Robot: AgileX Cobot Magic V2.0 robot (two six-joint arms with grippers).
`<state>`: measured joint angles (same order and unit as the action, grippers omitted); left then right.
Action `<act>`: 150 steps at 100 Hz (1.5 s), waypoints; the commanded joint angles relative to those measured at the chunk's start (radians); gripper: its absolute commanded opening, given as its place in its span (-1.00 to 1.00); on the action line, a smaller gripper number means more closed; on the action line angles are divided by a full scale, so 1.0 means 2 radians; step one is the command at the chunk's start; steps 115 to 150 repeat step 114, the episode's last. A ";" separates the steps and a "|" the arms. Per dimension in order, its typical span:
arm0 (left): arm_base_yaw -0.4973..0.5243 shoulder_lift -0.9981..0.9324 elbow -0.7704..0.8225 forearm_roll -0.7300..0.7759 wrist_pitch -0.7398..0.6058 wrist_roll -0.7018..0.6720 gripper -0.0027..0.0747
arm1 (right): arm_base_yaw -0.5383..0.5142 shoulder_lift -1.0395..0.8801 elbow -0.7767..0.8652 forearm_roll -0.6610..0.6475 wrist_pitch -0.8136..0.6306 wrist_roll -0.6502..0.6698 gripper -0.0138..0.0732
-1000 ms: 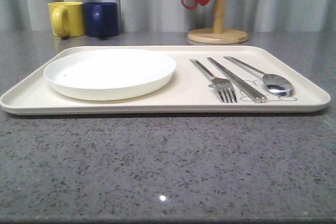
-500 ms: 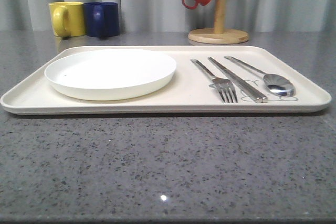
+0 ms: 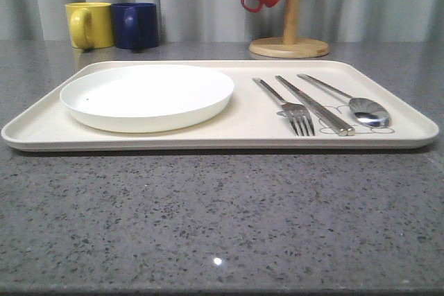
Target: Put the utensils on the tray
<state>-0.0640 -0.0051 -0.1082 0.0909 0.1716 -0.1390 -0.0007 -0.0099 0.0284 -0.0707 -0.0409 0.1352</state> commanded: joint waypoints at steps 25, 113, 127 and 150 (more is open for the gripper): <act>0.002 -0.017 0.051 0.030 -0.116 -0.007 -0.98 | -0.003 -0.007 0.000 0.001 -0.042 -0.004 -0.84; 0.003 -0.017 0.071 0.032 -0.151 -0.007 -0.98 | -0.003 -0.007 0.000 0.001 -0.042 -0.004 -0.84; 0.003 -0.017 0.071 0.032 -0.151 -0.007 -0.98 | -0.003 -0.007 0.000 0.001 -0.042 -0.004 -0.84; 0.003 -0.017 0.071 0.032 -0.151 -0.007 -0.98 | -0.003 -0.007 0.000 0.001 -0.042 -0.004 -0.84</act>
